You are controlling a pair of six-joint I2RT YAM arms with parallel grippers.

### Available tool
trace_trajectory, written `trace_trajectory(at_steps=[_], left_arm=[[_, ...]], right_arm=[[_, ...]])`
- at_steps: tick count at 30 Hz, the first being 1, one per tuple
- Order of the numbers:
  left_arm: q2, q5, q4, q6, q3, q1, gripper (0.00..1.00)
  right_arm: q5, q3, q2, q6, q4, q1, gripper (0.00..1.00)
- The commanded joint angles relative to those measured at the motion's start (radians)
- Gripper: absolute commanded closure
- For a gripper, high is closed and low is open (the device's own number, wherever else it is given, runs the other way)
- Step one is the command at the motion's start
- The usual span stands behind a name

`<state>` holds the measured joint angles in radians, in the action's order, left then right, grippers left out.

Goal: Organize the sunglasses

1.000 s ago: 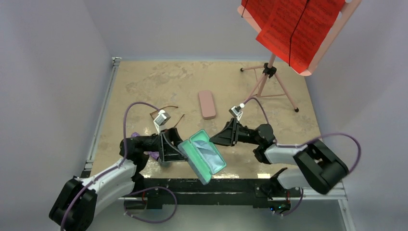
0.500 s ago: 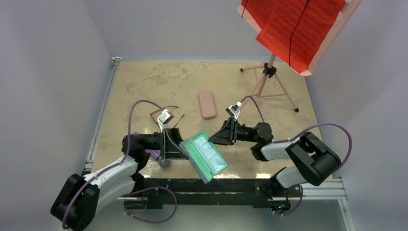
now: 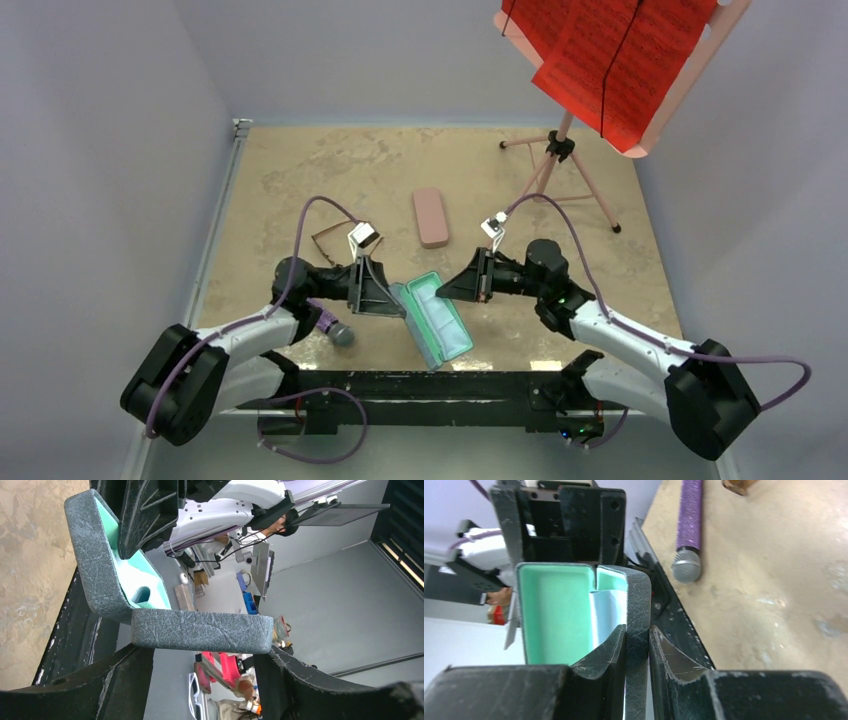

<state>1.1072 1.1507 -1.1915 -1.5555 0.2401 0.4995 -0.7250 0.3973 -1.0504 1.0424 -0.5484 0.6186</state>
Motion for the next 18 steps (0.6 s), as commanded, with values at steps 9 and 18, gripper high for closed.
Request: trace_trajectory(at_steps=[9, 18], left_arm=[[0.257, 0.033, -0.099, 0.013, 0.096, -0.018, 0.00], [0.063, -0.519, 1.340, 0.704, 0.318, -0.070, 0.00]], right_arm=[[0.421, -0.062, 0.067, -0.056, 0.326, 0.018, 1.00], [0.717, -0.150, 0.132, 0.112, 0.385, 0.018, 1.00]])
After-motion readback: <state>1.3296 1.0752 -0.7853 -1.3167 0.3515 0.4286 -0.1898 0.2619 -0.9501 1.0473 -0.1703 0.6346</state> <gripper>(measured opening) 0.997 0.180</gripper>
